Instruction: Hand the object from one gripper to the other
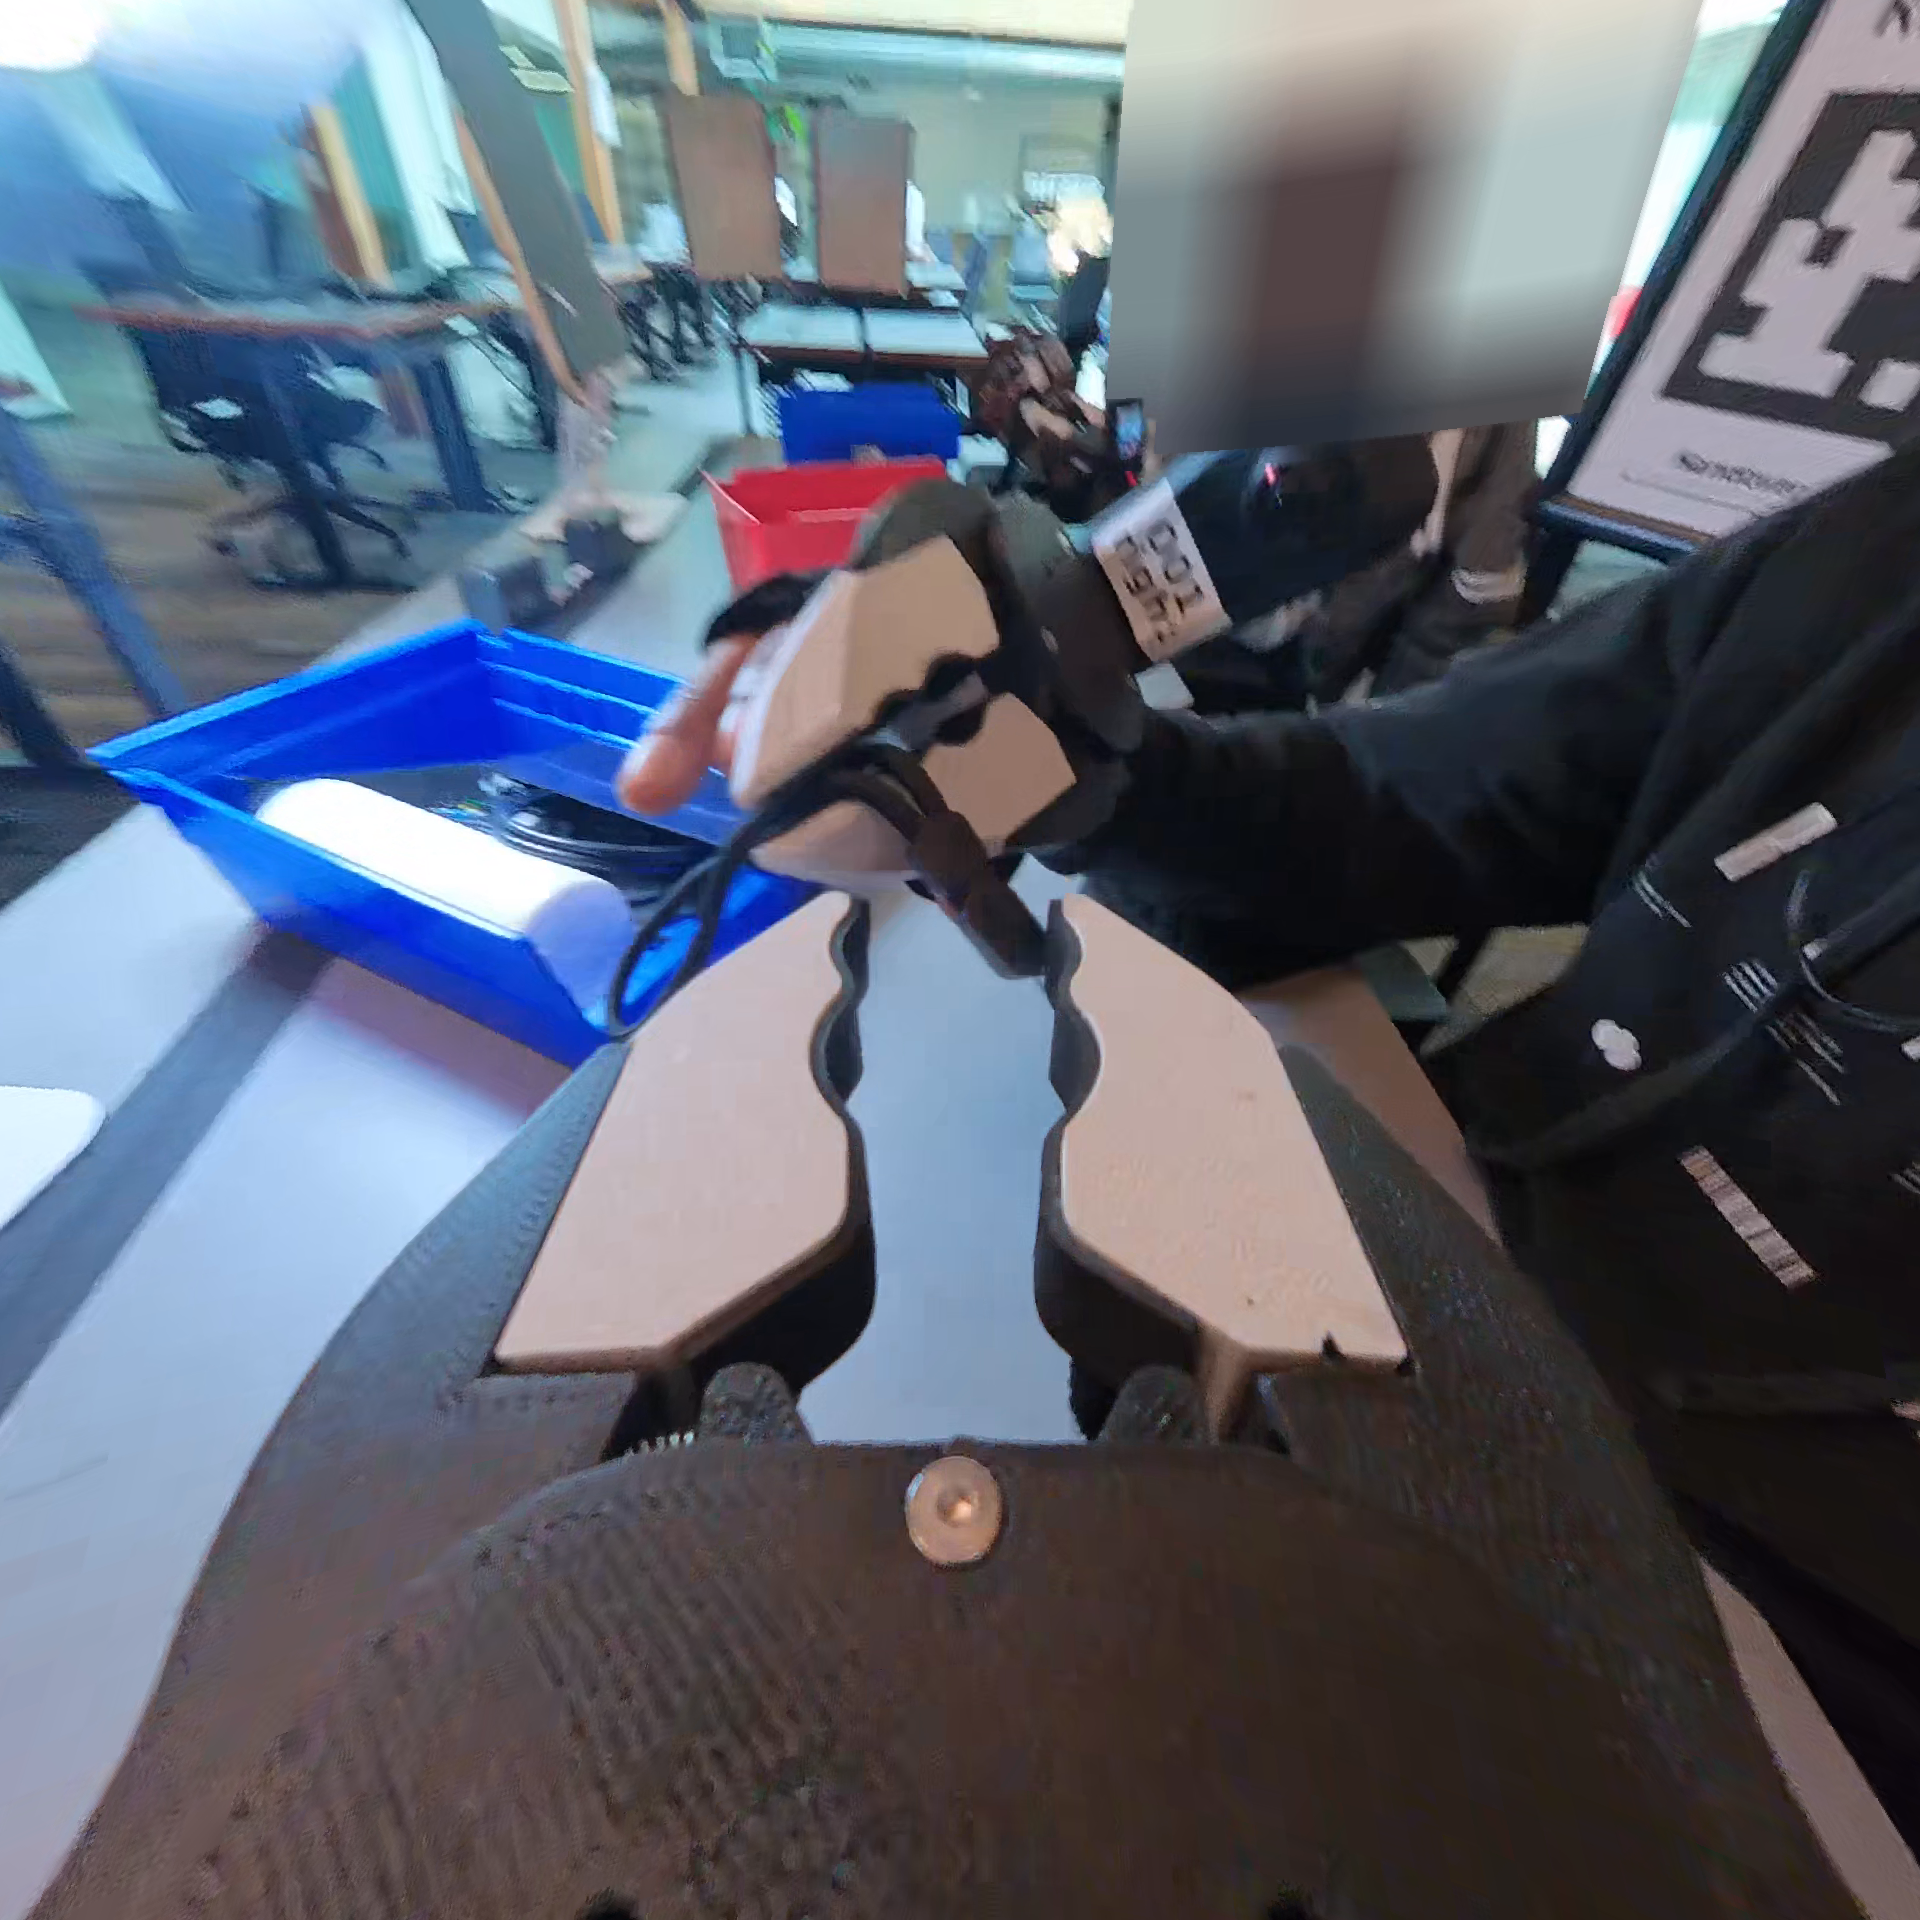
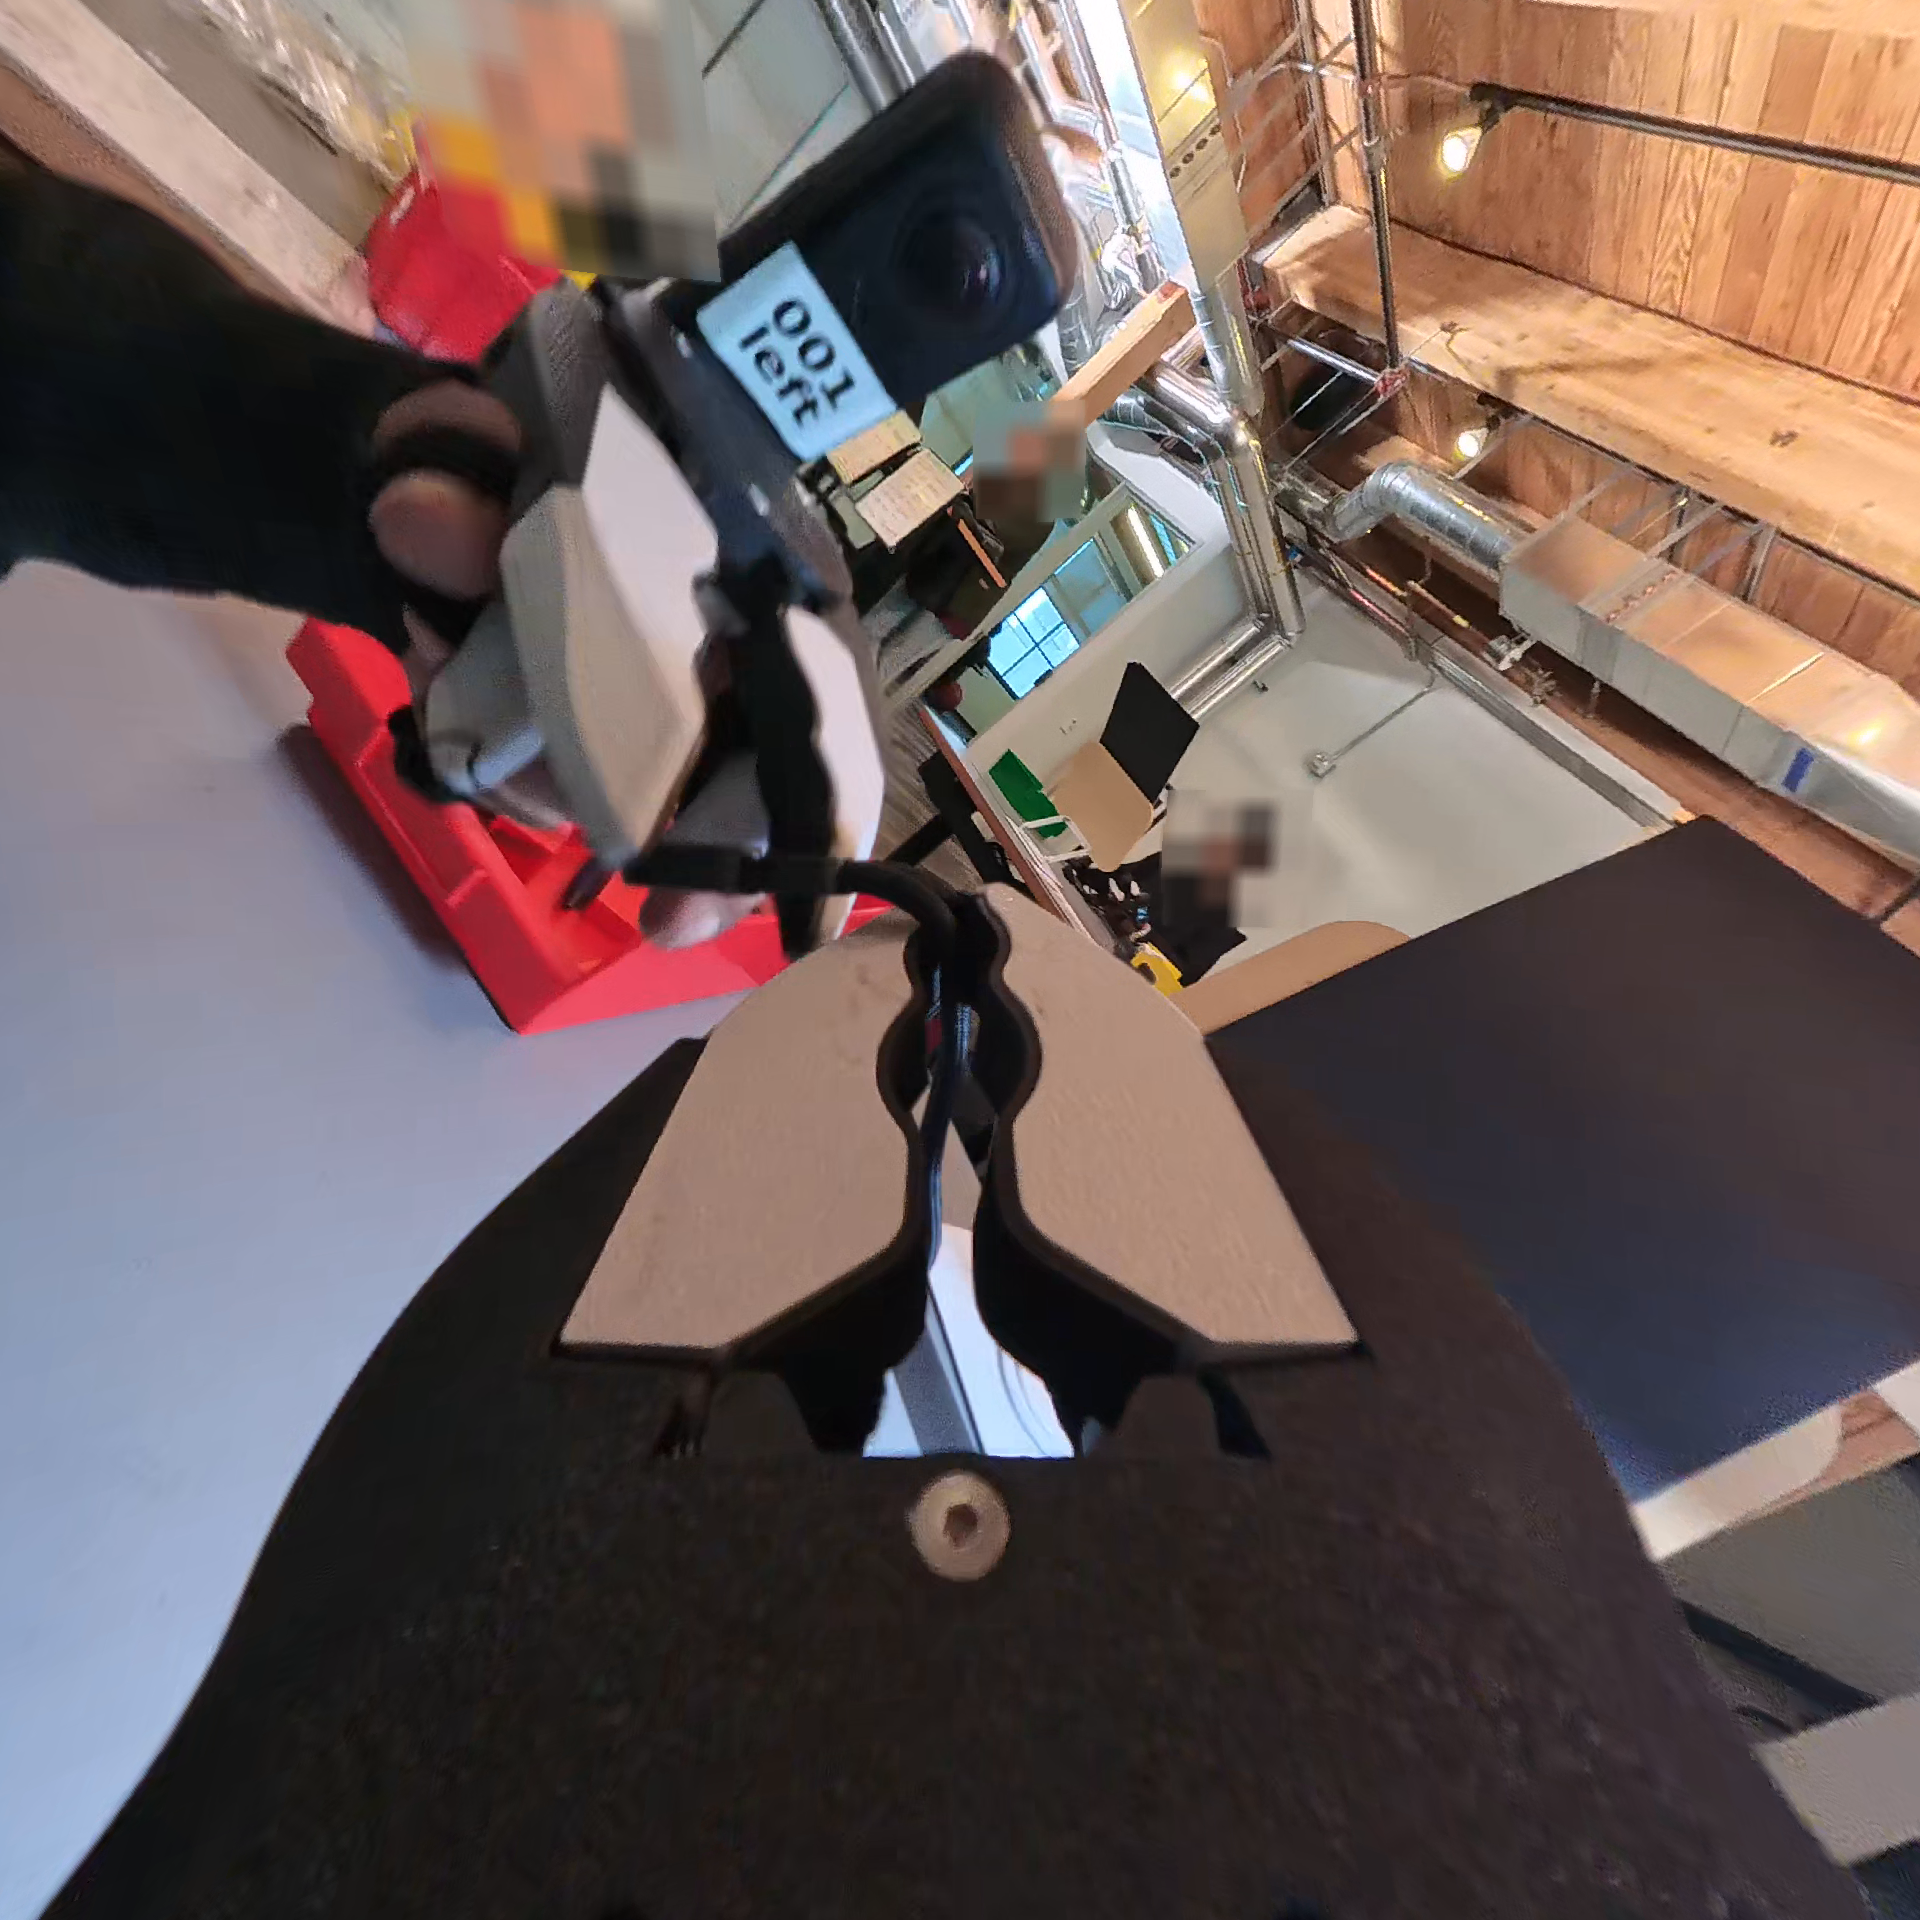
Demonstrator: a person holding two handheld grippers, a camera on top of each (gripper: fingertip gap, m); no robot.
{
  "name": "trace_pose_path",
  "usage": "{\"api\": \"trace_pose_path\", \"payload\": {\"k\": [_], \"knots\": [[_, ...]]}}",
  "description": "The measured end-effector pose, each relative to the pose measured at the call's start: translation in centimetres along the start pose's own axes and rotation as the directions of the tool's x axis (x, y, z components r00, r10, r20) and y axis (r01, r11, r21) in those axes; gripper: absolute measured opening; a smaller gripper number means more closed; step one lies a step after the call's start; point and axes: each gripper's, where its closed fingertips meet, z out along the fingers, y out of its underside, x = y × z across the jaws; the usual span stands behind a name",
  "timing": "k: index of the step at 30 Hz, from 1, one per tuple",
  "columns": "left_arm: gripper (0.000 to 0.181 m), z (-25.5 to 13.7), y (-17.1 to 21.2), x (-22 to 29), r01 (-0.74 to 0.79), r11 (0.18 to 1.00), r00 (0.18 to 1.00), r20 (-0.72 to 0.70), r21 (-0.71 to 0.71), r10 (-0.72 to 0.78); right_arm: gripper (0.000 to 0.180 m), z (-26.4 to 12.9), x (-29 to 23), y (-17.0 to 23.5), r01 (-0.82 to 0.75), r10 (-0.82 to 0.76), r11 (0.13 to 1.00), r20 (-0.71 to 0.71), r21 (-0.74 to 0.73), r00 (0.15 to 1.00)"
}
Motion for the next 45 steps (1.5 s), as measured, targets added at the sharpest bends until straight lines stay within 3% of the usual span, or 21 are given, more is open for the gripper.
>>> {"api": "trace_pose_path", "payload": {"k": [5,10,14,18,22,24,28,32,38,42,45], "knots": [[0.029,0.6,0.1,-1.8,-0.114,0.992,0.978,0.169,-0.046,0.121,0.004,0.2,0.5,-0.7,-0.146,0.147,0.989,-0.010,0.013,0.989],[0.041,-0.5,-1.5,-2.9,-0.241,0.970,0.917,0.320,-0.031,0.238,0.004,0.0,1.0,-1.5,-0.343,0.341,0.936,0.041,0.076,0.939],[0.055,0.1,-1.0,-1.6,-0.203,0.979,0.957,0.210,-0.009,0.200,0.004,-0.1,-0.3,-2.9,-0.446,0.423,0.884,0.169,0.140,0.890],[0.053,0.5,-0.2,0.1,-0.154,0.988,0.987,0.057,0.008,0.153,0.004,-0.3,-1.8,-3.8,-0.498,0.443,0.852,0.283,0.161,0.851],[0.044,0.6,0.2,1.1,-0.134,0.991,0.991,-0.026,0.022,0.134,0.004,-0.3,-2.4,-4.0,-0.541,0.470,0.825,0.336,0.161,0.816],[0.029,0.6,0.3,1.8,-0.142,0.989,0.987,-0.071,0.033,0.144,0.004,-0.5,-2.3,-4.2,-0.588,0.504,0.793,0.371,0.161,0.780],[0.016,1.2,0.8,1.5,-0.171,0.985,0.984,-0.054,0.002,0.171,0.005,-0.5,-2.2,-4.1,-0.633,0.543,0.761,0.392,0.144,0.742],[0.009,0.7,0.0,0.1,-0.167,0.986,0.985,0.034,0.020,0.166,0.019,-0.9,-0.8,-3.2,-0.683,0.602,0.723,0.385,0.110,0.699],[0.008,-2.0,-1.4,-3.3,-0.179,0.984,0.949,0.266,0.003,0.171,0.036,-2.1,0.5,-1.1,-0.604,0.565,0.797,0.346,0.005,0.749],[0.008,-4.7,-2.0,-6.9,-0.235,0.964,0.787,0.558,-0.126,0.265,0.040,-2.9,2.4,-0.2,-0.528,0.514,0.849,0.252,-0.015,0.820],[0.008,-6.1,-2.0,-8.4,-0.274,0.922,0.637,0.667,-0.273,0.387,0.047,-3.1,3.4,0.0,-0.486,0.481,0.874,0.192,-0.023,0.855]]}}
